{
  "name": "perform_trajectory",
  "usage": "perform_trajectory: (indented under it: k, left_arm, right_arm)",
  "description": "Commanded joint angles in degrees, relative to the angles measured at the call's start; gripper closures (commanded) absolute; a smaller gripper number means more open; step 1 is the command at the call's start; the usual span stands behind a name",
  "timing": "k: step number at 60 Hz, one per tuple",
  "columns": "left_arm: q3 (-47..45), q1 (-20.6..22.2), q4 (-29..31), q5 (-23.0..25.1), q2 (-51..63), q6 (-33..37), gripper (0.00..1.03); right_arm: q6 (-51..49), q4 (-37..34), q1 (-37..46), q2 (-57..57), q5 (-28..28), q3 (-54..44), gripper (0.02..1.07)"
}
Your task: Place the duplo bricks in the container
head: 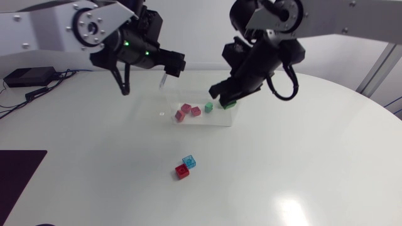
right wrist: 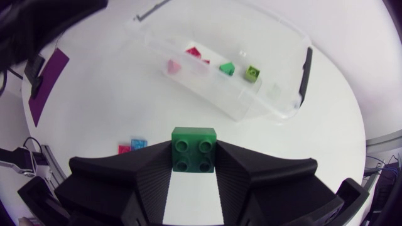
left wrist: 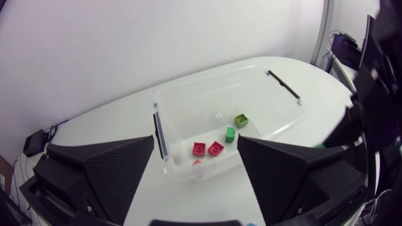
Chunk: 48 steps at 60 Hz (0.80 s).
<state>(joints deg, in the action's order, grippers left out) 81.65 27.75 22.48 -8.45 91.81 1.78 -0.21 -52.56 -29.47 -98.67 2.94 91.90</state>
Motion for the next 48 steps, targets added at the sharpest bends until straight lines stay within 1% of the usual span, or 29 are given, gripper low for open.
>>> perform_trajectory:
  k: [1, 5, 8, 13, 20, 24, 36, 38, 40, 48]
  left_arm:
    - [-7.2, 1.8, 1.8, 0.2, -4.8, 2.3, 0.10]
    - [-12.3, 2.0, 1.7, 1.5, -7.3, 3.1, 0.10]
    - [-15.4, 2.0, 1.5, 3.1, -8.1, 3.8, 0.10]
    - [-20.2, 2.1, 0.5, 4.3, -8.1, 4.9, 0.11]
    - [-27.8, 3.6, -3.8, 5.2, -8.0, 7.4, 0.12]
    - [-30.4, 3.8, -6.0, 6.0, -7.5, 8.2, 0.12]
    - [-36.4, 5.2, -11.8, 9.3, -5.9, 12.2, 0.14]
    - [-36.8, 5.5, -11.9, 9.9, -4.8, 12.9, 0.14]
    - [-37.1, 5.7, -12.0, 10.6, -4.1, 13.7, 0.14]
    - [-38.1, 7.7, -14.8, 11.2, -1.1, 15.6, 0.14]
  right_arm:
    - [-0.2, -1.1, 0.8, -0.9, -0.2, 4.9, 0.84]
    - [0.1, -1.0, 1.5, -2.5, -0.3, 8.2, 0.84]
    - [0.1, -0.8, 2.1, -4.2, -0.3, 10.6, 0.84]
    - [0.1, 0.0, 3.0, -6.6, -0.3, 13.5, 0.84]
    - [0.2, 2.9, 4.3, -10.0, -0.6, 15.9, 0.84]
    - [0.2, 4.9, 5.0, -11.8, -1.1, 17.1, 0.84]
    - [0.2, 7.1, 7.1, -18.7, -1.4, 23.2, 0.83]
    - [0.1, 7.1, 7.6, -20.2, -1.4, 24.6, 0.77]
    - [0.1, 7.0, 8.0, -21.2, -1.5, 25.8, 0.69]
    - [-0.5, 6.3, 8.9, -22.6, -1.6, 28.0, 0.27]
